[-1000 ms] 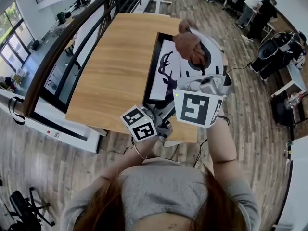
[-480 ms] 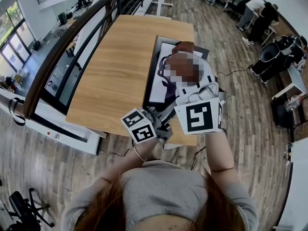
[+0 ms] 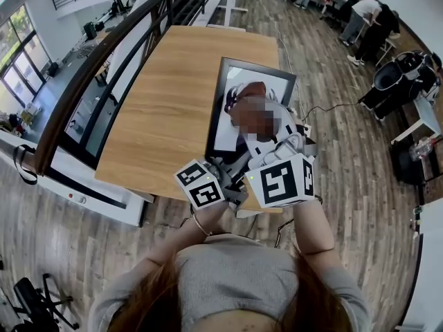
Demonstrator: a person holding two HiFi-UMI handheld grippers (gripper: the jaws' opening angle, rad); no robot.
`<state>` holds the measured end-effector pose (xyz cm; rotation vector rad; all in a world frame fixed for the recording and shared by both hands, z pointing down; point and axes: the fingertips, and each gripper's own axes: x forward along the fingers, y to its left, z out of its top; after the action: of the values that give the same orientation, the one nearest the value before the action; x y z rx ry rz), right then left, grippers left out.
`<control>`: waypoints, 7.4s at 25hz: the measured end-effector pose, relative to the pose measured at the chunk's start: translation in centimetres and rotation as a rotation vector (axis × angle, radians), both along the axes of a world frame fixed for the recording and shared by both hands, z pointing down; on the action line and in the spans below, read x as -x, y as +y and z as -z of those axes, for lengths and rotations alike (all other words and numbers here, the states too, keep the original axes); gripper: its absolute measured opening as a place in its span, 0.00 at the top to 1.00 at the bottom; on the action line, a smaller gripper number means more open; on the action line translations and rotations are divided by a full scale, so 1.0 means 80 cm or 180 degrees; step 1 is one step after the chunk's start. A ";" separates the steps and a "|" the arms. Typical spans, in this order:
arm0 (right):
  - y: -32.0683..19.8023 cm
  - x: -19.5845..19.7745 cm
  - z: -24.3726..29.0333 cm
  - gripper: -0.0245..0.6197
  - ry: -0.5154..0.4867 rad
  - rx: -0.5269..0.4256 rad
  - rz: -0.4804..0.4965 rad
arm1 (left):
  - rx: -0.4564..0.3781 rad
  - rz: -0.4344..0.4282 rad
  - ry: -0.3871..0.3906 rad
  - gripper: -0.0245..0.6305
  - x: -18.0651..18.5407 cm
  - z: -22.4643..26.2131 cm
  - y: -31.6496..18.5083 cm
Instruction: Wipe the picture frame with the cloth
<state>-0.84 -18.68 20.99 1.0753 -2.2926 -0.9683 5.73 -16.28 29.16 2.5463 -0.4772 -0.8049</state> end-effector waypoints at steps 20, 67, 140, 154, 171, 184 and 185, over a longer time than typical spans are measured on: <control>0.050 0.008 -0.057 0.89 0.0352 0.0401 0.0166 | -0.0029 0.0136 -0.0001 0.92 0.009 -0.006 0.001; -0.055 -0.100 0.073 0.89 -0.0778 -0.0561 -0.0486 | 0.0187 0.0047 0.0169 0.92 0.011 -0.007 -0.003; 0.108 -0.073 -0.187 0.89 -0.0918 0.1362 0.0766 | 0.1616 0.0243 0.0488 0.92 0.046 -0.202 0.052; 0.104 -0.068 -0.241 0.89 -0.1716 0.2041 0.0171 | 0.2876 0.0163 0.0591 0.92 0.084 -0.338 0.105; 0.120 -0.073 -0.254 0.89 -0.1748 0.2130 -0.0043 | 0.3057 0.0035 0.0402 0.92 0.083 -0.410 0.126; 0.139 -0.055 -0.258 0.89 -0.1764 0.2156 0.0110 | 0.2446 -0.0192 0.0353 0.86 0.082 -0.402 0.130; 0.139 -0.054 -0.257 0.89 -0.1786 0.2159 0.0121 | 0.2359 -0.0213 0.0357 0.84 0.083 -0.396 0.131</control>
<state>3.47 -7.56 41.51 1.0704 -2.7567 0.1690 -0.90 -5.78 60.87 1.8136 -0.5286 -0.5938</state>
